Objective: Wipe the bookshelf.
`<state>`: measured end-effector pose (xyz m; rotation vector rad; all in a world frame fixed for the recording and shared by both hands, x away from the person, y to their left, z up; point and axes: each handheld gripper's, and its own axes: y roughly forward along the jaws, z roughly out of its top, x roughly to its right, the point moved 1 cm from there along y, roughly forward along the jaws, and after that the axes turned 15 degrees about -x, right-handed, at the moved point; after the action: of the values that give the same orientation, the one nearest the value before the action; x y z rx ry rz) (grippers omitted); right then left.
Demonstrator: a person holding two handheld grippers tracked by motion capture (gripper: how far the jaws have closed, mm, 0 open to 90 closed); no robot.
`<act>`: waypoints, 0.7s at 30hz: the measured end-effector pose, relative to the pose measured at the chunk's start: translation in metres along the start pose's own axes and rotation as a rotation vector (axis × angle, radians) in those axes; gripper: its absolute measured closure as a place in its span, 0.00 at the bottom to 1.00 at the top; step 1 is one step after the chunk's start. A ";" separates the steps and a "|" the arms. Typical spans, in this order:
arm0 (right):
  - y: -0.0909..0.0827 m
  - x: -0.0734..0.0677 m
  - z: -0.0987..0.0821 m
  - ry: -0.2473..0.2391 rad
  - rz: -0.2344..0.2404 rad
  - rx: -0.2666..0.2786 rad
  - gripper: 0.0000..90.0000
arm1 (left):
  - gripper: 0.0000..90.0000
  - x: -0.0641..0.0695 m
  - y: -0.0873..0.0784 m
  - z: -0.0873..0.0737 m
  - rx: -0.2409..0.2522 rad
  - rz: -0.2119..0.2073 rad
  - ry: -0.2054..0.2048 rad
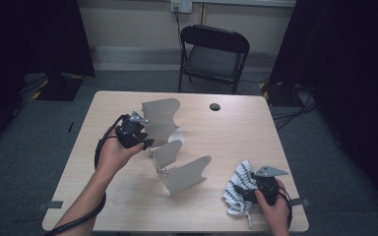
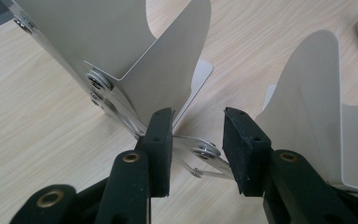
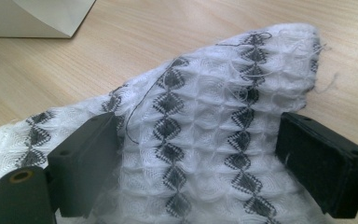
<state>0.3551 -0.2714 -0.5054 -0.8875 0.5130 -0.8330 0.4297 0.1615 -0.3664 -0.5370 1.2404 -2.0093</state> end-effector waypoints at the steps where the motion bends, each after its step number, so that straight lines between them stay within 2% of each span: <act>1: 0.000 0.000 0.000 0.000 0.000 0.000 0.14 | 0.71 0.000 0.000 0.000 0.000 0.000 0.000; 9: 0.000 0.000 0.000 0.000 0.000 0.000 0.14 | 0.73 -0.003 -0.002 -0.001 -0.004 0.001 0.002; 16: 0.000 0.000 0.000 0.000 0.000 0.000 0.14 | 0.78 -0.006 -0.005 -0.002 -0.003 0.022 0.003; 21: 0.000 0.000 0.000 0.000 0.000 0.000 0.14 | 0.81 -0.011 -0.007 -0.001 -0.010 0.057 0.001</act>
<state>0.3552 -0.2713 -0.5054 -0.8872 0.5128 -0.8332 0.4336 0.1725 -0.3604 -0.5000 1.2538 -1.9575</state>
